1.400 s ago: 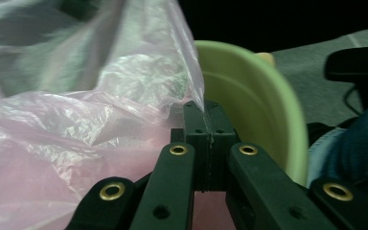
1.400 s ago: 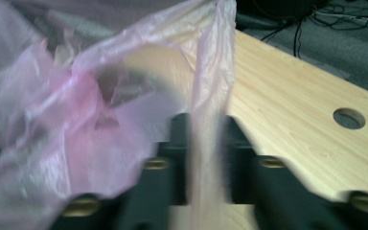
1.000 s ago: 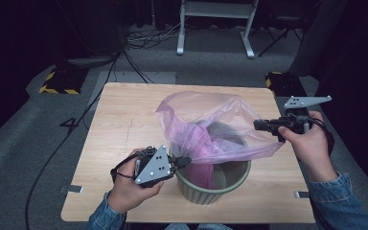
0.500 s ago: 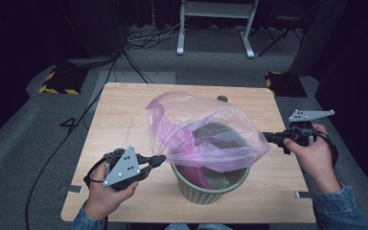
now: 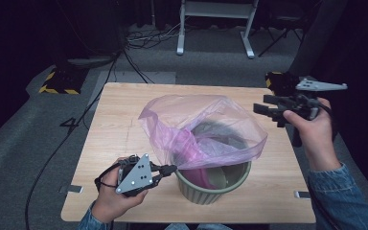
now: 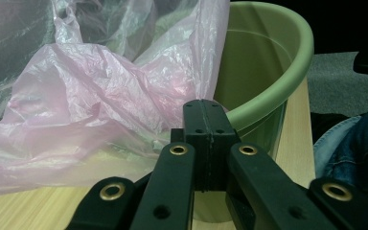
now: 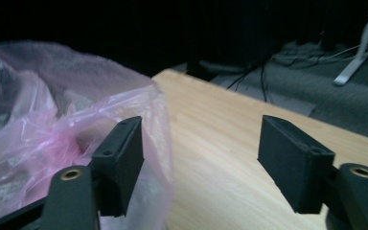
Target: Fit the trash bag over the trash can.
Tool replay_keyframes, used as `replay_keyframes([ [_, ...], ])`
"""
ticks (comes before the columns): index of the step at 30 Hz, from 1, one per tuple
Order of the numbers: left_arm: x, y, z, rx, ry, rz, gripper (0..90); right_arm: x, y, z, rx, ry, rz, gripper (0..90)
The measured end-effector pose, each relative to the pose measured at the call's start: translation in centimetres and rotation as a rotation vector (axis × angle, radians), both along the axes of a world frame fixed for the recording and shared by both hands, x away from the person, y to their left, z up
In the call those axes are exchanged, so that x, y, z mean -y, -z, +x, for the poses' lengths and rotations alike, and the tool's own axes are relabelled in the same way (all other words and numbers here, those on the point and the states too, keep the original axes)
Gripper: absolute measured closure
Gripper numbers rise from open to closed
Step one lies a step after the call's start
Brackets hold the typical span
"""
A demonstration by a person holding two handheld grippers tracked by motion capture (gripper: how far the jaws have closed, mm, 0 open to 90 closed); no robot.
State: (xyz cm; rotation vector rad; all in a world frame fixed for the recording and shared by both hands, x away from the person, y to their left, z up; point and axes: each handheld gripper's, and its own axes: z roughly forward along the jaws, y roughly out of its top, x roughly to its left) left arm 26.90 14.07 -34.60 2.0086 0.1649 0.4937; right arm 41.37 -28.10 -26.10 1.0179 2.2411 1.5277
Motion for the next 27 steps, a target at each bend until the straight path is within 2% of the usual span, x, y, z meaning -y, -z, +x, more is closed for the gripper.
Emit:
replay_keyframes([
  [2, -0.2, 0.1, 0.0, -0.005, -0.003, 0.003, 90.0, -1.5, 0.9, 0.9, -0.026, -0.043, -0.052, 27.5],
  [4, -0.5, 0.2, -0.1, -0.008, -0.009, 0.004, 90.0, -2.7, 2.0, 1.7, -0.064, -0.091, -0.067, 30.0],
  [5, -0.7, 0.1, -0.1, -0.007, -0.013, 0.003, 90.0, -3.1, 2.5, 2.0, -0.082, -0.111, -0.067, 38.8],
  [6, -1.0, 0.1, -0.2, -0.004, -0.017, 0.003, 90.0, -3.4, 2.9, 2.2, -0.098, -0.148, -0.068, 60.5],
  [7, -1.2, 0.0, -0.2, -0.004, -0.024, -0.003, 90.0, -3.6, 3.2, 2.3, -0.114, -0.202, -0.069, 72.5],
  [8, -1.6, 0.0, -0.2, -0.004, -0.033, -0.005, 90.0, -3.7, 3.5, 2.3, -0.129, -0.215, -0.066, 81.4],
  [9, -1.9, 0.0, -0.2, -0.006, -0.042, -0.007, 90.0, -3.6, 3.6, 2.3, -0.130, -0.219, -0.084, 88.3],
  [14, -3.5, 0.3, 0.0, -0.018, -0.088, -0.021, 90.0, -1.8, 4.2, 1.5, -0.138, -0.159, -0.126, 90.0],
  [16, -4.0, 0.5, -0.1, -0.023, -0.104, -0.022, 90.0, -0.6, 4.6, 0.8, -0.139, -0.124, -0.151, 90.0],
  [21, -4.6, 0.7, -0.5, -0.017, -0.138, -0.009, 90.0, 2.4, 5.5, -1.6, -0.121, -0.064, -0.170, 90.0],
  [24, -4.9, 0.5, -0.8, -0.012, -0.146, -0.009, 90.0, 3.7, 5.8, -3.4, -0.101, -0.050, -0.168, 90.0],
  [27, -5.0, 0.9, -1.1, -0.022, -0.141, -0.004, 90.0, 4.4, 6.4, -5.1, -0.108, -0.063, -0.154, 90.0],
])
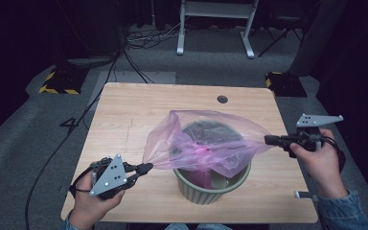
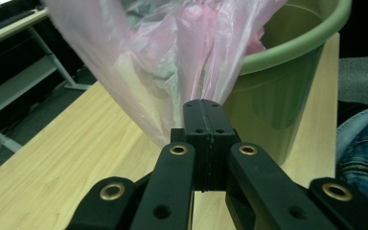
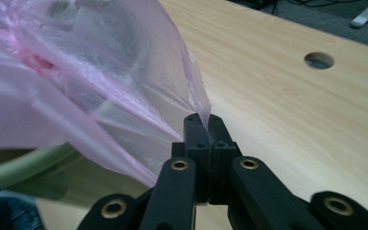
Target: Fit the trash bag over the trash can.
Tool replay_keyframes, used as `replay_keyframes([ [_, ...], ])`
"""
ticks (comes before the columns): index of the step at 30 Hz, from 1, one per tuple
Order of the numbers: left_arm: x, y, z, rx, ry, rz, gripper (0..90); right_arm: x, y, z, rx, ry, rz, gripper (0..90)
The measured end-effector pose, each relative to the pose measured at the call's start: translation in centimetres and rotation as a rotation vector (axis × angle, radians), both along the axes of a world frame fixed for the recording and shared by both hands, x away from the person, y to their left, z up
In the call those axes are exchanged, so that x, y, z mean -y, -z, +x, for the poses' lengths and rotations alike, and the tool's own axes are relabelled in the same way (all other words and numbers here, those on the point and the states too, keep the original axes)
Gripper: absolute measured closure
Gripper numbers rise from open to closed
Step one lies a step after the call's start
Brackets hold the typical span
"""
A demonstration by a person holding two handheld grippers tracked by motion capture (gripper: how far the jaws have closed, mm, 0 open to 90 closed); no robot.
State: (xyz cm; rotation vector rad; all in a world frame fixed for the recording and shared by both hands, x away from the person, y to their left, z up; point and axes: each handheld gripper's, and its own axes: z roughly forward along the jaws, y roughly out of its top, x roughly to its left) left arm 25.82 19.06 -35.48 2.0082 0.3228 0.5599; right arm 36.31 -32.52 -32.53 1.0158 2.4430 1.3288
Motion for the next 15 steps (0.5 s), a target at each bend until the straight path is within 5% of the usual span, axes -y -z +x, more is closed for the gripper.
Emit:
replay_keyframes([
  [10, -0.4, 1.2, -0.3, -0.055, 0.017, -0.001, 90.0, -0.5, 2.5, -1.8, -0.094, -0.075, -0.030, 90.0],
  [12, -0.5, 0.8, -0.3, -0.037, 0.018, -0.005, 90.0, -0.6, 2.1, -2.0, -0.064, -0.081, -0.049, 75.5],
  [15, -0.4, 0.2, 0.0, -0.022, 0.025, -0.025, 90.0, -0.8, 0.6, -1.8, 0.058, -0.057, -0.007, 44.1],
])
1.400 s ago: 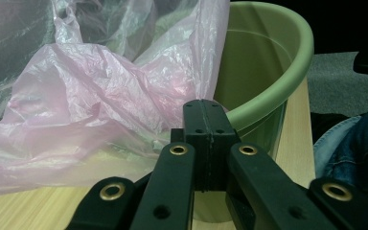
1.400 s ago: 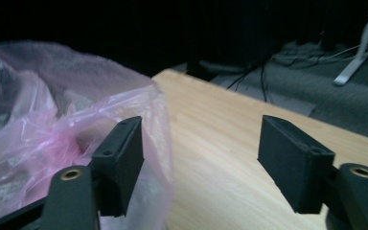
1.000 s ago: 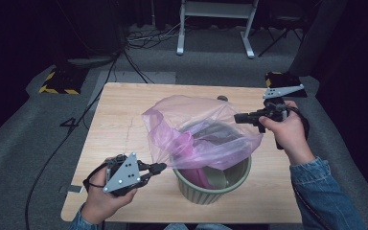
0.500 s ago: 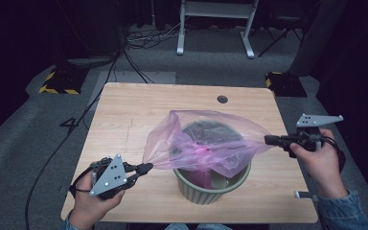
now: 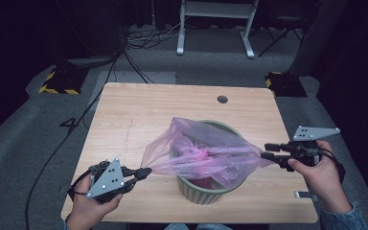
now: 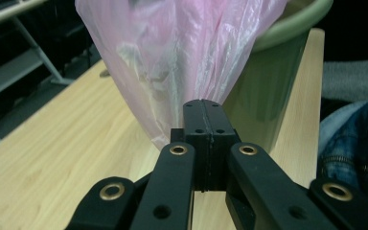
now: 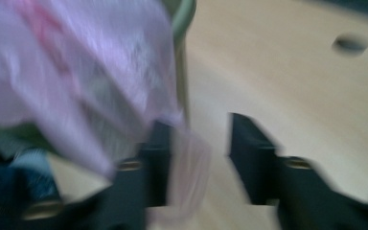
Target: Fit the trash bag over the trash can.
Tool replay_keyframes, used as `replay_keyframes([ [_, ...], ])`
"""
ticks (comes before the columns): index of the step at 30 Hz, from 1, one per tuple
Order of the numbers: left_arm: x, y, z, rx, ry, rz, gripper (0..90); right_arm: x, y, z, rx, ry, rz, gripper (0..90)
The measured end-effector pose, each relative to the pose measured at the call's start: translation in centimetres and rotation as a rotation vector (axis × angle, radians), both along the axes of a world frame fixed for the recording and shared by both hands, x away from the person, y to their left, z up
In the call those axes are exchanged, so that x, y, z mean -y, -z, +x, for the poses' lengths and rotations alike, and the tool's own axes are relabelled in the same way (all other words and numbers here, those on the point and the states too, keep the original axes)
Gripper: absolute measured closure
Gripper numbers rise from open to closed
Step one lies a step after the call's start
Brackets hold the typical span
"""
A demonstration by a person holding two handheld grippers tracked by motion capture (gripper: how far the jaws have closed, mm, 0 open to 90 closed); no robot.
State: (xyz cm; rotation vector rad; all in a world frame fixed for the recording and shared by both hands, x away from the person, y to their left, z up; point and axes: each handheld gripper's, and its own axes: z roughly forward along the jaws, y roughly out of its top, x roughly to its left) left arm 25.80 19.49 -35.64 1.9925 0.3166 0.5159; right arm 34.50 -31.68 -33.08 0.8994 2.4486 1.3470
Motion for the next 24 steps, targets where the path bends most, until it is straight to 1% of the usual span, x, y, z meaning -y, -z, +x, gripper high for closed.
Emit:
replay_keyframes([
  [1, 0.1, -0.2, 0.1, 0.004, 0.001, 0.001, 90.0, -0.2, -0.7, 0.1, 0.035, -0.009, 0.018, 39.3],
  [3, 0.5, -0.5, 0.4, 0.013, 0.008, 0.002, 90.0, -1.0, -2.1, 0.4, 0.083, -0.041, 0.026, 34.3],
  [5, 0.9, -0.6, 0.8, 0.015, 0.023, 0.009, 90.0, -2.3, -3.3, 0.9, 0.133, -0.083, 0.004, 32.7],
  [7, 1.2, -0.6, 1.1, 0.012, 0.035, 0.017, 90.0, -3.9, -3.8, 1.7, 0.154, -0.125, -0.027, 32.6],
  [8, 1.3, -0.6, 1.2, 0.011, 0.038, 0.023, 90.0, -4.6, -3.8, 2.2, 0.160, -0.139, -0.051, 32.0],
  [10, 1.3, -0.4, 1.5, 0.004, 0.041, 0.024, 90.0, -6.1, -3.4, 3.2, 0.170, -0.171, -0.130, 33.3],
  [12, 1.0, -0.3, 1.6, -0.005, 0.041, 0.025, 90.0, -7.2, -2.6, 4.1, 0.157, -0.185, -0.197, 36.0],
  [13, 0.9, -0.2, 1.7, -0.012, 0.040, 0.021, 90.0, -7.6, -2.3, 4.5, 0.153, -0.178, -0.218, 40.6],
  [14, 0.7, -0.1, 1.9, -0.018, 0.041, 0.022, 90.0, -7.7, -2.0, 4.9, 0.144, -0.171, -0.222, 50.1],
  [15, 0.6, 0.0, 2.0, -0.023, 0.040, 0.022, 89.9, -7.7, -1.8, 5.3, 0.116, -0.170, -0.213, 63.1],
  [16, 0.4, 0.2, 2.1, -0.029, 0.037, 0.026, 89.9, -7.5, -1.6, 5.7, 0.065, -0.176, -0.162, 73.9],
  [17, 0.4, 0.3, 2.3, -0.032, 0.036, 0.030, 89.8, -7.3, -1.6, 6.0, 0.036, -0.171, -0.120, 76.6],
  [19, 0.3, 0.5, 2.5, -0.039, 0.034, 0.032, 89.8, -6.8, -1.6, 6.4, 0.010, -0.152, -0.055, 81.6],
  [20, 0.3, 0.5, 2.6, -0.043, 0.033, 0.026, 89.8, -6.6, -1.7, 6.5, 0.004, -0.146, -0.024, 86.3],
  [24, 0.2, 0.4, 2.8, -0.041, 0.030, 0.015, 89.8, -5.5, -2.1, 6.5, 0.012, -0.106, 0.043, 88.0],
])
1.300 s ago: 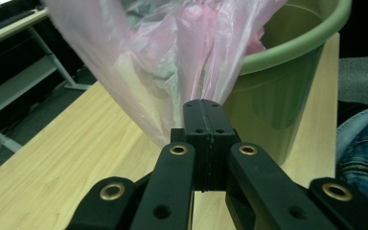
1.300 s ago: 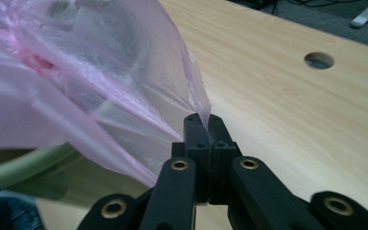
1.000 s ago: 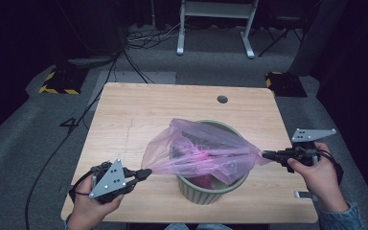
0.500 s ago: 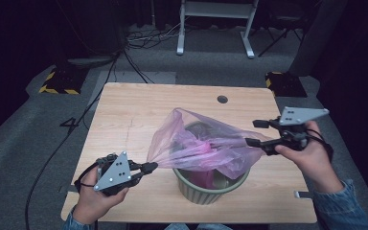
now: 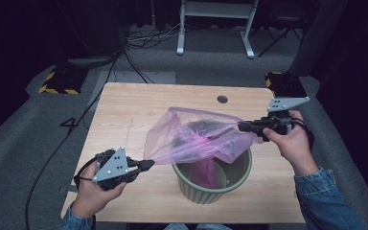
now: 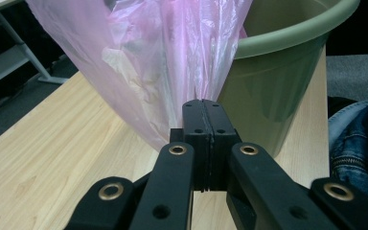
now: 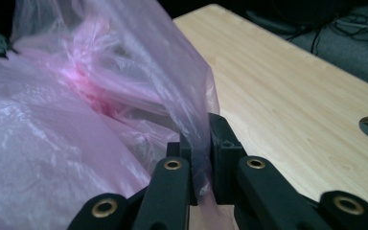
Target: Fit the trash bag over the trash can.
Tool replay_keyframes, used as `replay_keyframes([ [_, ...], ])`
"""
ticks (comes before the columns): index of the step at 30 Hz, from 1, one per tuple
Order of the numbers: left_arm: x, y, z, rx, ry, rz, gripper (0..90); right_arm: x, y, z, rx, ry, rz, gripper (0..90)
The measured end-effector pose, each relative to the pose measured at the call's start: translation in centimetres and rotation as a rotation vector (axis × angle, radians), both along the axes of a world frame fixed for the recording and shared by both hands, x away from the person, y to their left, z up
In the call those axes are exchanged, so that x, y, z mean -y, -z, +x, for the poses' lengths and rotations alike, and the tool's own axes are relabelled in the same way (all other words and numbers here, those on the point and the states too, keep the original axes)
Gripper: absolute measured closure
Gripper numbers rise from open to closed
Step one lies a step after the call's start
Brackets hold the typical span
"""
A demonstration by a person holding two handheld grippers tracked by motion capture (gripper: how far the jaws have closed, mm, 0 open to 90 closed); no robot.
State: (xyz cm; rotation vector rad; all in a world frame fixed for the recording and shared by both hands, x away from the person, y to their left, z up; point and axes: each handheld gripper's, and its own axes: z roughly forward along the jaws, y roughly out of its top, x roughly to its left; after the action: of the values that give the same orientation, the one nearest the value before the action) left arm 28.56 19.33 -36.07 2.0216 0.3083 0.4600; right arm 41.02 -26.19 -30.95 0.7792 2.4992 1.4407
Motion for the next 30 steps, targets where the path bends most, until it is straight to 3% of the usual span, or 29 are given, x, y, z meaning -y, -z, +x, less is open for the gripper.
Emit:
replay_keyframes([
  [4, 0.0, -0.1, 0.6, -0.014, -0.036, 0.010, 89.8, 1.2, 0.0, 0.4, -0.024, 0.060, 0.024, 88.2],
  [6, 0.0, 0.0, 1.3, -0.030, -0.064, 0.012, 90.0, 1.5, 0.6, 1.0, -0.068, 0.093, -0.007, 87.6],
  [9, -0.1, 0.3, 2.3, -0.056, -0.074, -0.005, 90.0, 1.7, 1.7, 1.9, -0.098, 0.134, -0.046, 87.4],
  [13, -0.1, 1.0, 2.7, -0.098, -0.068, 0.004, 90.0, 2.2, 2.9, 2.6, -0.139, 0.170, -0.059, 87.5],
  [17, -0.5, 1.8, 3.0, -0.141, -0.077, 0.003, 90.0, 2.5, 4.7, 3.1, -0.209, 0.170, -0.090, 87.7],
  [22, -0.8, 3.2, 3.4, -0.195, -0.103, 0.027, 90.0, 2.2, 6.5, 2.6, -0.264, 0.121, -0.122, 88.4],
  [24, -0.8, 3.7, 3.4, -0.215, -0.100, 0.036, 90.0, 2.3, 7.2, 2.4, -0.283, 0.117, -0.173, 88.7],
  [25, -0.8, 4.0, 3.4, -0.228, -0.085, 0.017, 90.0, 2.3, 7.6, 2.3, -0.298, 0.113, -0.171, 88.7],
  [27, -0.9, 4.3, 3.3, -0.242, -0.059, -0.008, 90.0, 2.6, 8.3, 2.0, -0.341, 0.081, -0.123, 89.4],
  [30, -0.7, 4.6, 2.8, -0.255, -0.029, -0.033, 90.0, 3.1, 8.5, 1.3, -0.340, 0.068, -0.097, 89.4],
])
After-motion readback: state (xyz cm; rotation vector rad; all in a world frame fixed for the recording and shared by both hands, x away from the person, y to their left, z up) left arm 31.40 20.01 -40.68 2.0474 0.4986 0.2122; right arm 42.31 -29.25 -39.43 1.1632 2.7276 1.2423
